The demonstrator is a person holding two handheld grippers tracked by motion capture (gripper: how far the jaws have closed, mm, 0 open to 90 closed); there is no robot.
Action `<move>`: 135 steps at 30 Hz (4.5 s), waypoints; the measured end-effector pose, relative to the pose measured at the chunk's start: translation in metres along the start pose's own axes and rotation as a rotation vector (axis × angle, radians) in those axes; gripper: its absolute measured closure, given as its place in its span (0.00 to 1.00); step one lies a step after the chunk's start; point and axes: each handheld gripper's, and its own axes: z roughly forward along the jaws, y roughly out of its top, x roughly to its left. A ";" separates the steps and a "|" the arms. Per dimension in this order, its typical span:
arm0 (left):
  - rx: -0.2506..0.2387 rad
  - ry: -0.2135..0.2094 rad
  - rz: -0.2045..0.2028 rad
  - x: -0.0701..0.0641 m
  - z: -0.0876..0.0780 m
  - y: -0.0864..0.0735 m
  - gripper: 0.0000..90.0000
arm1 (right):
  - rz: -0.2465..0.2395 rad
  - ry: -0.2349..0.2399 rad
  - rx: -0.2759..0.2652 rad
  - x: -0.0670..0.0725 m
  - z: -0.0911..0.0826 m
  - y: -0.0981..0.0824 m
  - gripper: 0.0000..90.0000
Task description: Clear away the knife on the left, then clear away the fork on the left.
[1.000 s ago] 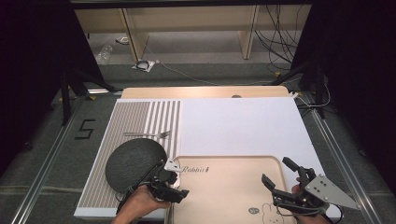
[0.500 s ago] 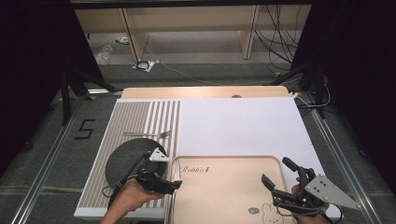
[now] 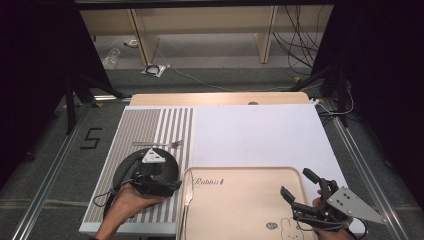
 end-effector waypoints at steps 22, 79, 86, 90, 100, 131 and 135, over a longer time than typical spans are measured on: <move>-0.065 0.072 -0.053 0.032 -0.021 0.006 0.20 | 0.002 -0.006 0.003 -0.002 0.000 -0.001 0.18; 0.118 0.188 0.028 0.140 0.051 0.066 0.20 | 0.005 -0.001 0.011 -0.001 -0.001 -0.001 0.18; 0.154 0.187 0.042 0.151 0.063 0.066 0.21 | 0.011 -0.001 0.011 -0.002 0.000 -0.001 0.18; 0.161 0.181 0.044 0.155 0.067 0.068 0.22 | 0.010 0.000 0.012 -0.001 0.000 -0.001 0.18; 0.218 0.175 0.060 0.163 0.085 0.069 0.22 | 0.008 -0.002 0.012 -0.001 0.000 -0.001 0.18; 0.343 0.135 0.103 0.177 0.110 0.069 0.38 | 0.005 -0.001 0.015 -0.002 -0.002 -0.002 0.18; 0.357 0.120 0.136 0.177 0.111 0.068 0.42 | 0.001 -0.002 0.011 -0.002 0.000 -0.002 0.18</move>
